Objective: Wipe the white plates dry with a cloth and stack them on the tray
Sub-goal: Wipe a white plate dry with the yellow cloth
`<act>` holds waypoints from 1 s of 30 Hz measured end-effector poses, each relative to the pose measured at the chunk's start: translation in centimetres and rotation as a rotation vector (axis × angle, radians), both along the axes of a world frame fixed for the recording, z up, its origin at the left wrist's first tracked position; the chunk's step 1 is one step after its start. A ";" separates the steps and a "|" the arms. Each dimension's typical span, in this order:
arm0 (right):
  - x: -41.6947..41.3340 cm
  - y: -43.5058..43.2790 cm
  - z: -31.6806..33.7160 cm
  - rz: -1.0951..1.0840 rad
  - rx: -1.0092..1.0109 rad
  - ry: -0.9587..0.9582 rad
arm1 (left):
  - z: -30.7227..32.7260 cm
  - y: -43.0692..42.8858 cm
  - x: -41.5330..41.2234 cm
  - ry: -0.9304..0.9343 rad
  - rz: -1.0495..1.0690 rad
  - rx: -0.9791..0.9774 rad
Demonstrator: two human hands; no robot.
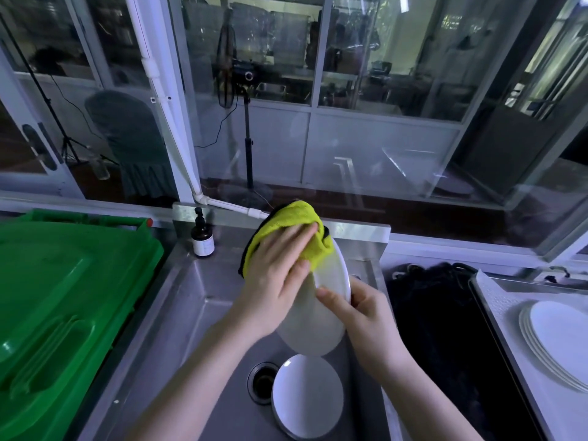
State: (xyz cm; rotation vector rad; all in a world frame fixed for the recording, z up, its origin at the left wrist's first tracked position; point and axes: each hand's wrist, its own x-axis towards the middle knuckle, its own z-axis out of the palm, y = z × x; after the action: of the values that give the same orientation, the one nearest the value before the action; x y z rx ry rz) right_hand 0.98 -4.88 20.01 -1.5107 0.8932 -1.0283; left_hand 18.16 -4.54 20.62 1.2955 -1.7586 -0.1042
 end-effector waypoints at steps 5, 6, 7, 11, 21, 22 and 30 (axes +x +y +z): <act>-0.5 0.6 0.6 -0.012 -0.029 0.022 | -0.4 -0.4 0.6 0.239 -0.003 0.119; -0.6 0.5 0.7 -0.032 -0.027 0.012 | -0.7 0.1 0.2 0.205 -0.019 0.120; -0.5 0.4 0.7 -0.049 -0.025 0.000 | -1.0 0.7 -0.4 0.151 -0.028 0.100; -0.4 0.0 0.5 -0.064 -0.038 -0.001 | -1.3 2.0 -2.4 -0.078 -0.078 -0.020; -1.9 1.6 1.1 0.047 -0.087 0.048 | -1.3 0.7 0.9 0.348 0.029 0.158; -1.8 1.4 1.1 0.053 -0.057 0.028 | -1.4 1.2 0.3 0.242 0.015 0.117; -2.0 0.5 0.3 0.060 0.128 -0.129 | -1.0 -0.2 0.0 0.018 0.017 0.075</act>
State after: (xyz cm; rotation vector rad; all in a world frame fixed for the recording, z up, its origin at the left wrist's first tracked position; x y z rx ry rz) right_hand -1.07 -4.39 20.34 -1.3413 0.8022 -0.9944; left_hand 18.12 -4.73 19.62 1.3592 -1.7424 -0.1723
